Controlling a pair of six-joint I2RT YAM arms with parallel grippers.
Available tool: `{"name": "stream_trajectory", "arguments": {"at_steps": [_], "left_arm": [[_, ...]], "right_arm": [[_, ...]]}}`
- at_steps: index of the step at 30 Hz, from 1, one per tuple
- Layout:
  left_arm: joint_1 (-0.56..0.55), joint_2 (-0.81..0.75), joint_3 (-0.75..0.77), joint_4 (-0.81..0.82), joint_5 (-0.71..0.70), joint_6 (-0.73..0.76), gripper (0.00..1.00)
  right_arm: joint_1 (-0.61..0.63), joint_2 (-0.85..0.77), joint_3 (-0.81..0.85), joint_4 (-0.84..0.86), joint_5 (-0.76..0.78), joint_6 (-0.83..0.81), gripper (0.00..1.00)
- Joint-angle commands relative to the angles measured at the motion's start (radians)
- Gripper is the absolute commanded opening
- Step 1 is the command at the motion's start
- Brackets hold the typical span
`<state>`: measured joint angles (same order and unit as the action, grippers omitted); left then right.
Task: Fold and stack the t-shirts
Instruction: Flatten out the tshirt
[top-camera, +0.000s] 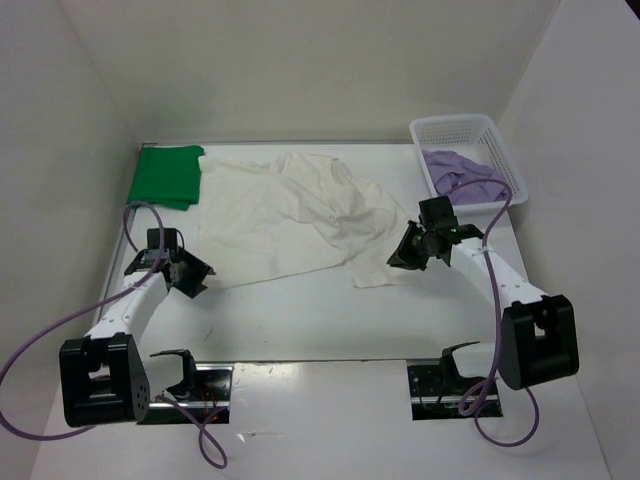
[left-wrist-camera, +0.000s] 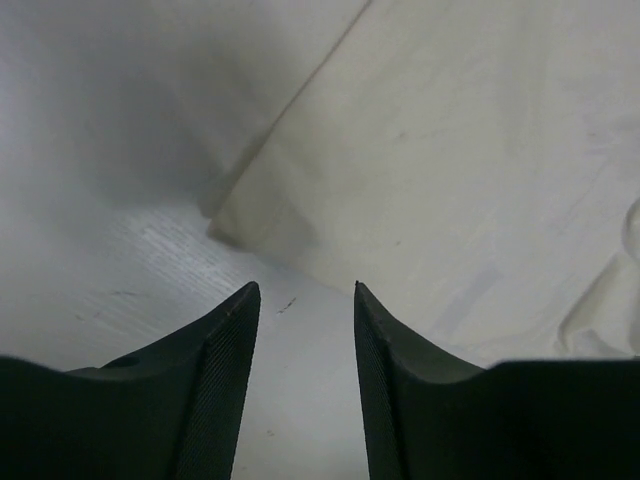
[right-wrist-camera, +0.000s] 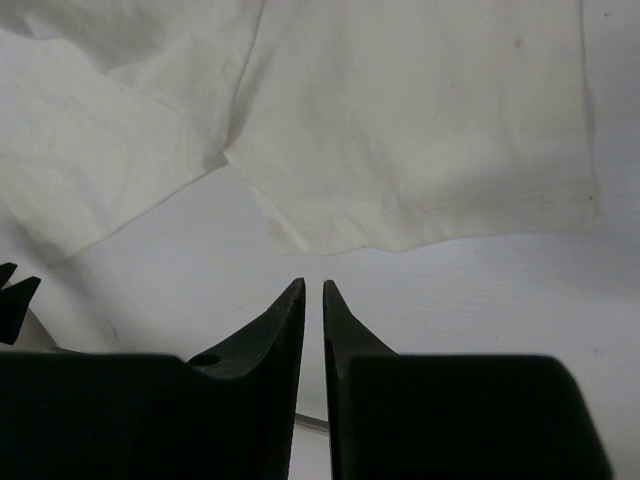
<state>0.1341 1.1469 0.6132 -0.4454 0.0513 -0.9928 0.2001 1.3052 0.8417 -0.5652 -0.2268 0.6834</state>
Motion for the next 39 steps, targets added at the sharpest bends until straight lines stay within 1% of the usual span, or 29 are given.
{"name": "stream_trajectory", "arguments": {"at_steps": [1,3,7,10,13,16,19,21,22,24,30,32,36,37,39], "left_arm": [[-0.001,-0.029,-0.064,-0.039,0.027,-0.161,0.49],[-0.001,-0.055,-0.092,-0.05,0.004,-0.223,0.45],[-0.001,-0.085,-0.104,-0.059,-0.051,-0.302,0.42],[-0.001,-0.117,-0.157,-0.015,-0.071,-0.369,0.41],[-0.001,-0.174,-0.19,0.022,-0.125,-0.402,0.4],[0.01,-0.2,-0.225,0.056,-0.125,-0.412,0.36],[0.01,-0.19,-0.248,0.065,-0.148,-0.412,0.35],[0.01,-0.199,-0.262,0.111,-0.148,-0.423,0.35],[0.01,-0.199,-0.276,0.123,-0.148,-0.449,0.37],[0.01,-0.199,-0.276,0.158,-0.159,-0.449,0.4],[0.01,-0.138,-0.276,0.235,-0.168,-0.44,0.41],[0.01,-0.095,-0.276,0.269,-0.156,-0.44,0.41],[0.01,-0.044,-0.256,0.281,-0.146,-0.417,0.25],[0.01,-0.044,-0.239,0.268,-0.146,-0.402,0.16],[0.01,-0.062,-0.208,0.231,-0.16,-0.357,0.07]], "right_arm": [[0.002,0.017,0.04,0.06,-0.005,-0.048,0.17],[0.002,0.028,0.04,0.06,-0.019,-0.048,0.19],[0.002,0.028,0.04,0.06,-0.042,-0.058,0.2],[0.002,0.037,0.04,0.06,-0.051,-0.08,0.2],[0.002,0.037,0.031,0.06,-0.071,-0.081,0.21],[0.002,0.037,0.031,0.06,-0.08,-0.081,0.21],[0.002,0.037,0.04,0.06,-0.08,-0.09,0.21],[0.002,0.048,0.04,0.06,-0.089,-0.099,0.21],[0.002,0.048,0.04,0.06,-0.089,-0.099,0.21],[0.002,0.057,0.04,0.06,-0.098,-0.108,0.21],[0.002,0.068,0.04,0.07,-0.108,-0.108,0.21],[0.002,0.077,0.04,0.07,-0.108,-0.108,0.21],[0.002,0.077,0.05,0.07,-0.099,-0.108,0.21],[0.002,0.077,0.05,0.07,-0.07,-0.098,0.21],[0.002,0.066,0.05,0.059,-0.027,-0.084,0.23]]}}
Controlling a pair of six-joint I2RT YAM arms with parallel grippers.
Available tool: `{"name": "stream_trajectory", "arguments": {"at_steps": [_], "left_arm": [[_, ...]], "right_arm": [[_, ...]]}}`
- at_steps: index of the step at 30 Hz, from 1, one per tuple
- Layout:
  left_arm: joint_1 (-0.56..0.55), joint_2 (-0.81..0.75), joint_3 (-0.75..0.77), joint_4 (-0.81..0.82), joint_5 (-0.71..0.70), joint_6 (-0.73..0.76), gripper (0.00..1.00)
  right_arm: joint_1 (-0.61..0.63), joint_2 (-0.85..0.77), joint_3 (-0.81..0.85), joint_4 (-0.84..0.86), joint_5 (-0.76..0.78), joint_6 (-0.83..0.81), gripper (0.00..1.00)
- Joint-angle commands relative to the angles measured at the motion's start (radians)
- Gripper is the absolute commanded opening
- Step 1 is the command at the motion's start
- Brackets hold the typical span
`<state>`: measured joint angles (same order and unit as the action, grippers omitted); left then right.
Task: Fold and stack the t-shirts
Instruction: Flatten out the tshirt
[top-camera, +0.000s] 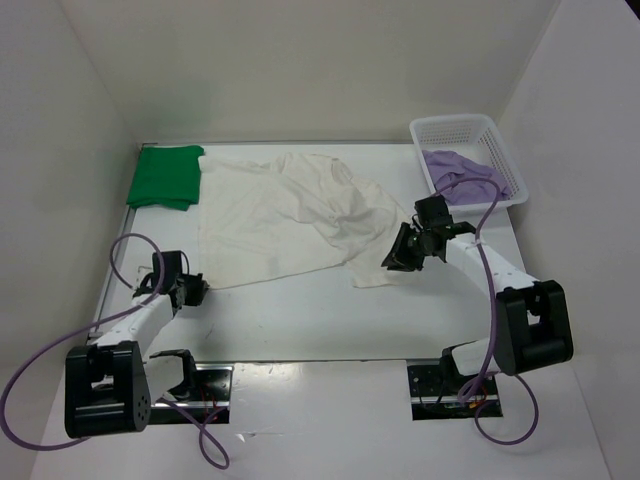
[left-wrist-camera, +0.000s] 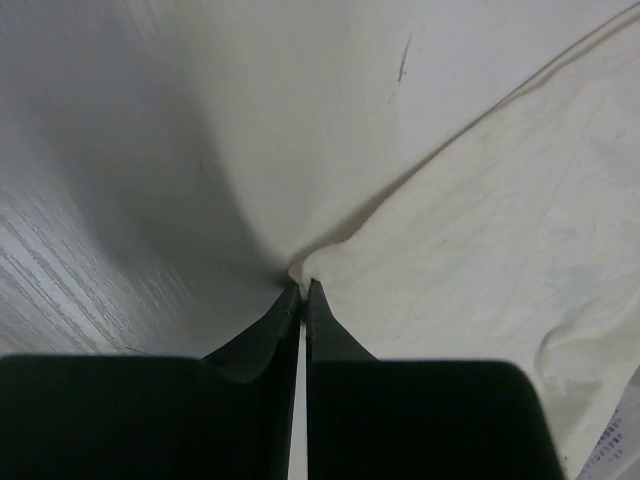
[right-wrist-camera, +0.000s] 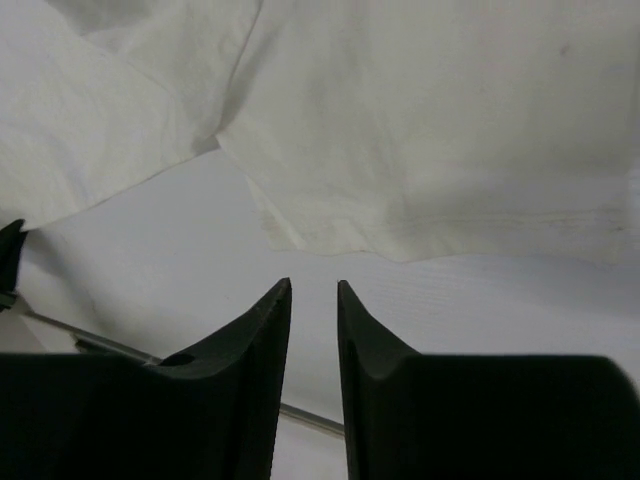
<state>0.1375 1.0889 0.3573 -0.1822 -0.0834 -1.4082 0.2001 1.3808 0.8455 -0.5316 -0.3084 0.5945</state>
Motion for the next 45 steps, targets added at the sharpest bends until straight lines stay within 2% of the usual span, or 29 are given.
{"name": "stream_trajectory", "arguments": {"at_steps": [1,3,7,9,10,11,14,17,21,24,34,39,43,45], "left_arm": [[0.007,-0.015,0.07,-0.049,-0.035,0.078,0.04],[0.007,-0.027,0.153,-0.098,-0.07,0.15,0.0],[0.007,0.005,0.308,-0.114,-0.101,0.274,0.0],[0.007,0.052,0.377,-0.103,-0.111,0.333,0.0],[0.007,0.124,0.449,-0.093,-0.111,0.391,0.0],[0.016,0.193,0.482,-0.079,-0.092,0.412,0.0],[0.016,0.275,0.551,-0.05,-0.07,0.466,0.0],[0.025,0.33,0.572,-0.02,-0.038,0.485,0.0],[0.045,0.377,0.598,-0.01,-0.007,0.52,0.0],[0.045,0.397,0.609,0.0,0.005,0.542,0.0],[0.045,0.417,0.578,0.036,0.106,0.52,0.0],[0.045,0.417,0.578,0.046,0.126,0.511,0.0],[0.045,0.417,0.557,0.058,0.126,0.511,0.0],[0.045,0.417,0.548,0.067,0.126,0.511,0.0]], "right_arm": [[0.002,-0.009,0.046,0.025,0.099,0.019,0.33],[-0.028,0.004,0.035,0.002,0.117,0.03,0.4],[-0.056,0.027,-0.029,0.022,0.163,0.106,0.5],[-0.056,0.027,-0.052,0.039,0.193,0.142,0.5],[-0.056,0.037,-0.063,0.039,0.207,0.155,0.5],[-0.056,0.037,-0.077,0.039,0.248,0.18,0.5],[-0.056,0.012,-0.089,0.028,0.311,0.214,0.5],[-0.056,-0.015,-0.109,0.007,0.411,0.272,0.5],[-0.015,-0.016,-0.132,-0.021,0.433,0.33,0.5],[0.027,-0.016,-0.146,-0.063,0.466,0.39,0.41],[0.027,0.003,-0.166,-0.058,0.514,0.447,0.46],[0.027,0.047,-0.157,-0.038,0.514,0.433,0.35],[0.027,0.07,-0.148,-0.013,0.468,0.403,0.34],[0.027,0.095,-0.138,-0.004,0.44,0.38,0.23]]}}
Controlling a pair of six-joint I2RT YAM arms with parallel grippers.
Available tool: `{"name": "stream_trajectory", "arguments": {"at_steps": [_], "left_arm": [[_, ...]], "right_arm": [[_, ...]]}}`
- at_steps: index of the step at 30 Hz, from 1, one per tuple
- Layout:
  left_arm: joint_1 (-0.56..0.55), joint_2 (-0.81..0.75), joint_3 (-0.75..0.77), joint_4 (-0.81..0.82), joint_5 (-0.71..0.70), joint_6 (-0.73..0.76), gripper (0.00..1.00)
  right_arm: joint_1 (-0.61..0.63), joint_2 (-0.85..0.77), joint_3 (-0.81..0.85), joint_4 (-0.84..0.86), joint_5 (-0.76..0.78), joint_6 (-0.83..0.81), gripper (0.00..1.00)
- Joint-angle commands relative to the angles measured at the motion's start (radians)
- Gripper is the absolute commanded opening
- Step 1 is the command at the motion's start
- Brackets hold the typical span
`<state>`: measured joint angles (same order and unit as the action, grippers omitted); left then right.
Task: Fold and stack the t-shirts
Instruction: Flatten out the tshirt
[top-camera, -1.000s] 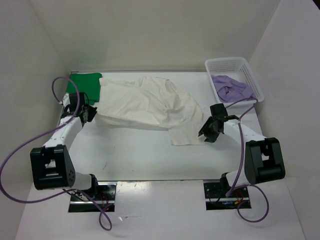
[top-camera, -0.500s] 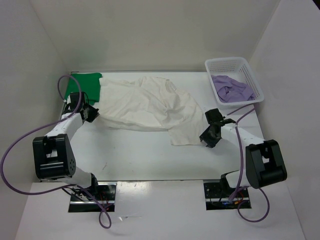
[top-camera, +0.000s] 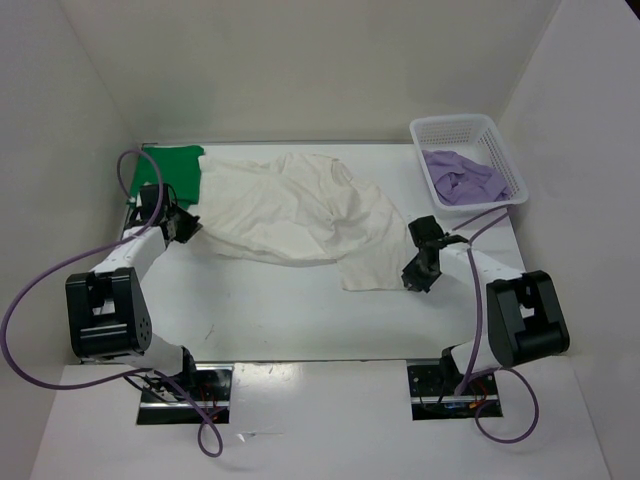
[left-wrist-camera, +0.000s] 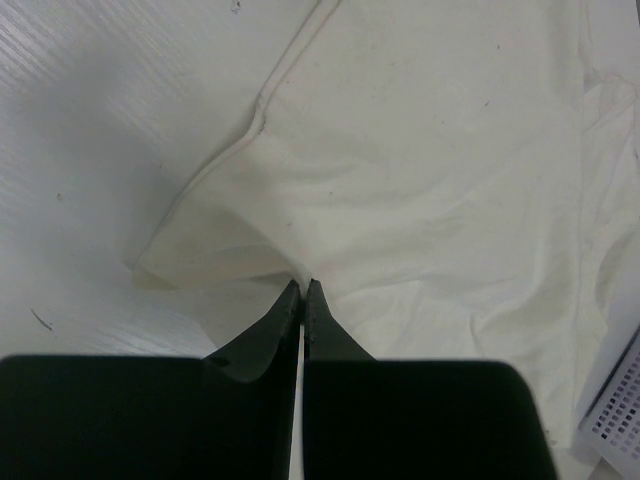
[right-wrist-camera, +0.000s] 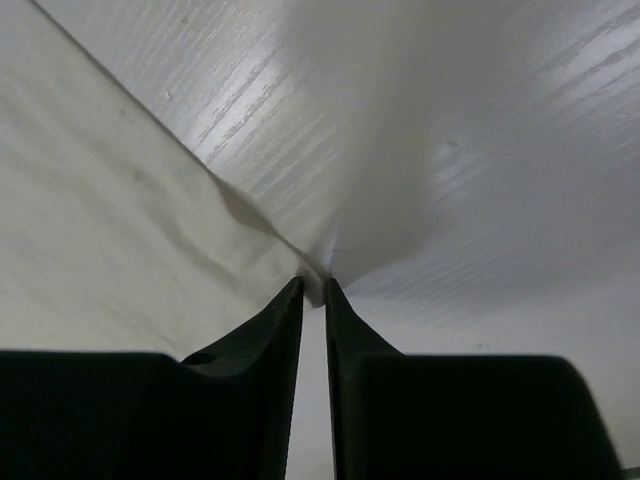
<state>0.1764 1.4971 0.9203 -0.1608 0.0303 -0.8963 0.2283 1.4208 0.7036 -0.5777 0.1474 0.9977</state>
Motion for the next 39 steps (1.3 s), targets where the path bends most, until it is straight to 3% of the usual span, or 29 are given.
{"name": "stream_trajectory", "arguments": {"at_steps": [1,2,6,10,15,20,21,26,29,35,39], "left_arm": [[0.006,0.009,-0.015,0.046,0.013,-0.001,0.0],[0.006,0.009,-0.024,0.046,0.013,-0.001,0.0],[-0.006,0.0,-0.024,0.046,-0.009,0.022,0.0],[-0.043,-0.021,0.008,0.023,0.0,0.031,0.0],[-0.187,-0.063,0.068,-0.083,0.04,0.079,0.0],[-0.221,-0.145,0.323,-0.23,0.046,0.128,0.0],[-0.207,-0.175,0.377,-0.249,0.046,0.137,0.0],[-0.071,-0.202,0.72,-0.318,0.151,0.137,0.0],[-0.02,-0.18,0.975,-0.367,0.137,0.137,0.0],[0.012,-0.146,1.157,-0.387,0.108,0.122,0.0],[0.012,-0.084,1.105,-0.332,0.152,0.076,0.0]], "right_arm": [[-0.001,0.078,0.017,0.042,-0.016,-0.024,0.18],[-0.001,0.078,0.017,0.042,-0.031,-0.039,0.09],[-0.001,0.052,0.027,0.067,-0.022,-0.071,0.0],[-0.001,-0.015,0.072,0.042,-0.022,-0.096,0.0],[-0.001,-0.268,0.248,-0.12,0.014,-0.162,0.0],[-0.001,-0.309,0.736,-0.306,0.102,-0.307,0.0],[-0.001,-0.284,0.895,-0.357,0.119,-0.327,0.0],[-0.001,-0.214,1.333,-0.409,0.187,-0.429,0.0],[0.019,-0.139,1.664,-0.419,0.187,-0.448,0.0],[0.131,0.016,1.973,-0.35,0.195,-0.484,0.0],[0.131,0.09,1.887,-0.177,0.217,-0.554,0.0]]}}
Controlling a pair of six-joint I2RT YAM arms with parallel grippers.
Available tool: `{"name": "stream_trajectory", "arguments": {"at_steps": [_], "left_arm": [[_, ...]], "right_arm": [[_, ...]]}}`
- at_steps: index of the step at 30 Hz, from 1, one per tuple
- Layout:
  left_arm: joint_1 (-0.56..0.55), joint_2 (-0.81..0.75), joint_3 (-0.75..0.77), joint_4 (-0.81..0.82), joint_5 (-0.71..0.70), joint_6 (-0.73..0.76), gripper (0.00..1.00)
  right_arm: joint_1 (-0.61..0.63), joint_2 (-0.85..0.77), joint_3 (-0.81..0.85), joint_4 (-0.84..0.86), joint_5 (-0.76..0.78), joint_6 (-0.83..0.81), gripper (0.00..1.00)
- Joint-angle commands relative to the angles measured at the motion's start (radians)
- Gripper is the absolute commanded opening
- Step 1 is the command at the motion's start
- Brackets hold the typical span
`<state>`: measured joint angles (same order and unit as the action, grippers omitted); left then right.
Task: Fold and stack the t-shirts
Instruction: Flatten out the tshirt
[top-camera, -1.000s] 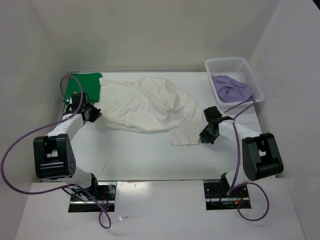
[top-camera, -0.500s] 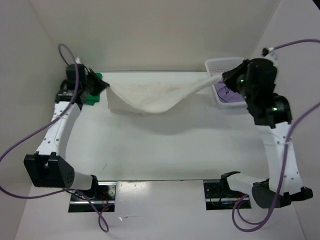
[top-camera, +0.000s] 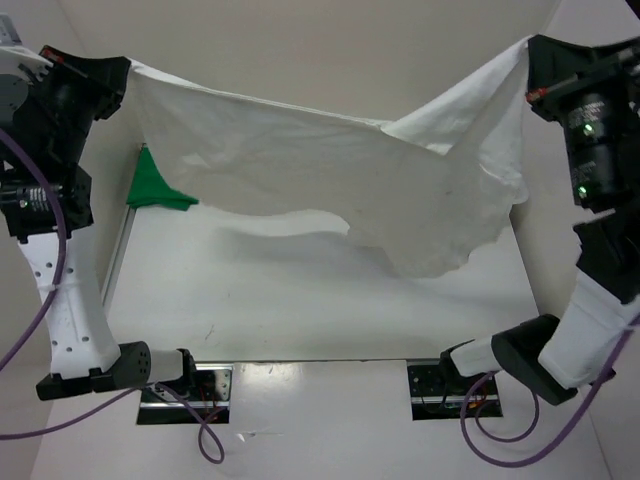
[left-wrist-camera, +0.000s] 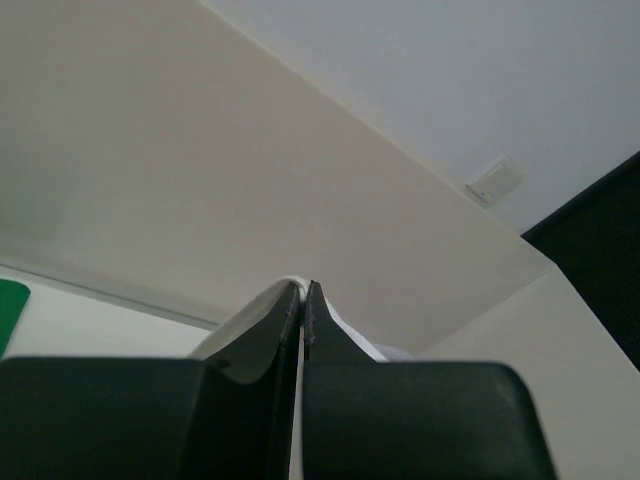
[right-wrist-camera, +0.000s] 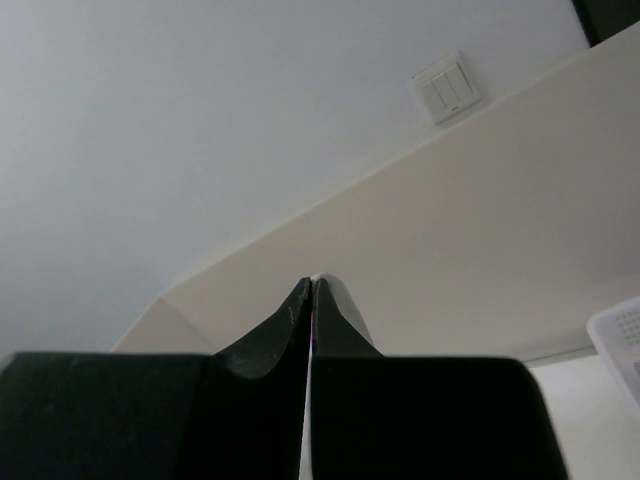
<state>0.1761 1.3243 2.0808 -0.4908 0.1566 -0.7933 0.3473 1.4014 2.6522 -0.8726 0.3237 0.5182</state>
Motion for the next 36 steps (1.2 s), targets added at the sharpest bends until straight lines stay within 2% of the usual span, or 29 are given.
{"name": "stream_trajectory", "arguments": {"at_steps": [1,3,4,7,8,10,13,17,19,23,26,29,31,34,35,36], "left_arm": [[0.013,0.104,-0.089,0.033,0.037,-0.038,0.0],[0.013,0.113,-0.155,0.055,0.018,-0.038,0.0],[0.013,0.113,-0.238,0.084,0.018,-0.038,0.0],[0.013,0.144,-0.321,0.115,-0.012,-0.028,0.0],[0.013,0.156,-0.349,0.124,-0.012,-0.027,0.0],[0.013,0.211,-0.349,0.138,-0.012,-0.018,0.0],[0.013,0.298,-0.274,0.138,-0.003,-0.018,0.0],[0.013,0.371,-0.139,0.149,0.02,-0.044,0.0],[0.023,0.383,-0.049,0.167,0.05,-0.067,0.0],[0.103,0.403,0.102,0.167,0.122,-0.102,0.0],[0.131,0.403,0.139,0.178,0.145,-0.112,0.0],[0.14,0.385,0.128,0.189,0.155,-0.121,0.0],[0.14,0.369,0.049,0.215,0.164,-0.121,0.0],[0.14,0.303,-0.094,0.263,0.164,-0.112,0.0],[0.14,0.264,-0.202,0.264,0.164,-0.101,0.0],[0.14,0.247,-0.252,0.273,0.164,-0.101,0.0]], "right_arm": [[-0.022,0.17,-0.061,0.136,0.041,-0.086,0.0],[-0.056,0.246,0.017,0.127,-0.004,-0.115,0.0],[-0.056,0.275,0.017,0.136,-0.005,-0.133,0.0],[-0.076,0.398,0.026,0.185,-0.023,-0.167,0.0],[-0.089,0.48,0.049,0.175,-0.058,-0.167,0.0],[-0.135,0.545,0.075,0.188,-0.165,-0.124,0.0],[-0.175,0.645,0.15,0.198,-0.251,-0.058,0.0],[-0.221,0.656,0.192,0.288,-0.31,0.028,0.0],[-0.231,0.634,0.216,0.357,-0.354,0.09,0.0],[-0.231,0.544,0.207,0.468,-0.354,0.114,0.0],[-0.231,0.476,0.196,0.489,-0.354,0.114,0.0],[-0.231,0.426,0.158,0.436,-0.376,0.101,0.0],[-0.231,0.384,0.095,0.359,-0.387,0.086,0.0],[-0.231,0.277,-0.119,0.311,-0.408,0.06,0.0],[-0.231,0.234,-0.305,0.311,-0.408,0.046,0.0],[-0.231,0.184,-0.415,0.334,-0.408,0.033,0.0]]}}
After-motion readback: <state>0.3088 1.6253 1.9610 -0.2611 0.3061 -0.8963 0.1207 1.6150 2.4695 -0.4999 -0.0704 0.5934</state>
